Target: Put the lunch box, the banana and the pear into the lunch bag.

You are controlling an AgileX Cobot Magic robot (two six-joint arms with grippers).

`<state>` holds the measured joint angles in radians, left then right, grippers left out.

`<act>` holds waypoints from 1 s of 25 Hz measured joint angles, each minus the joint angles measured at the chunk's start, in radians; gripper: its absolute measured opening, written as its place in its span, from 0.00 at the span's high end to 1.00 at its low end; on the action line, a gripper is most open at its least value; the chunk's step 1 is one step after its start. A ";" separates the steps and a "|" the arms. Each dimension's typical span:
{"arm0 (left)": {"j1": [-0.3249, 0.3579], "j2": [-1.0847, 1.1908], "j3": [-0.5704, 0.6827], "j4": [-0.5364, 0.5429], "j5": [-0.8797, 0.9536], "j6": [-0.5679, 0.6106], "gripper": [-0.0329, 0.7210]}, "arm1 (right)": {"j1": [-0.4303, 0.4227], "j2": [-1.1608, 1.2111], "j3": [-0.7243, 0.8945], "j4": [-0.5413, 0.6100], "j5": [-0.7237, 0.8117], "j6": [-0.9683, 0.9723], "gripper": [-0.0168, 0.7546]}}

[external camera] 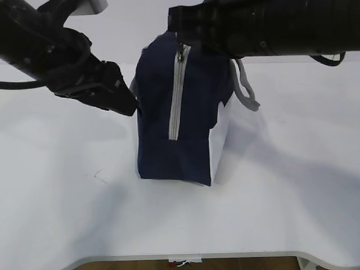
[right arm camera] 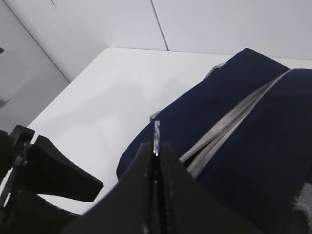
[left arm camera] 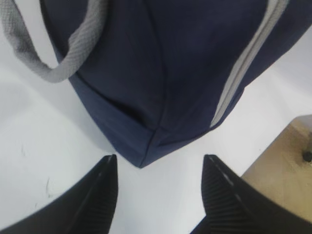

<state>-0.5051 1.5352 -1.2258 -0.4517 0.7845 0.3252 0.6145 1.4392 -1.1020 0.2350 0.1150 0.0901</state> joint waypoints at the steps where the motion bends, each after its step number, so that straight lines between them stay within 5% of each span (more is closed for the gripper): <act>1: -0.002 0.000 0.000 -0.013 -0.010 0.015 0.40 | 0.000 0.000 -0.002 0.009 0.002 0.000 0.96; 12: -0.002 0.091 0.000 -0.176 -0.159 0.203 0.41 | 0.000 0.002 -0.002 0.066 0.010 0.000 0.96; 15: -0.002 0.111 0.000 -0.244 -0.161 0.279 0.51 | 0.000 0.002 -0.004 0.067 0.017 0.000 0.96; 20: -0.002 0.113 0.000 -0.241 -0.146 0.300 0.91 | 0.000 0.004 -0.004 0.067 0.025 0.000 0.96; 25: -0.002 0.113 0.000 -0.130 -0.066 0.304 0.96 | 0.000 0.005 -0.004 0.047 0.027 0.000 0.96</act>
<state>-0.5070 1.6485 -1.2258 -0.5816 0.7182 0.6287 0.6145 1.4445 -1.1064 0.2824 0.1417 0.0901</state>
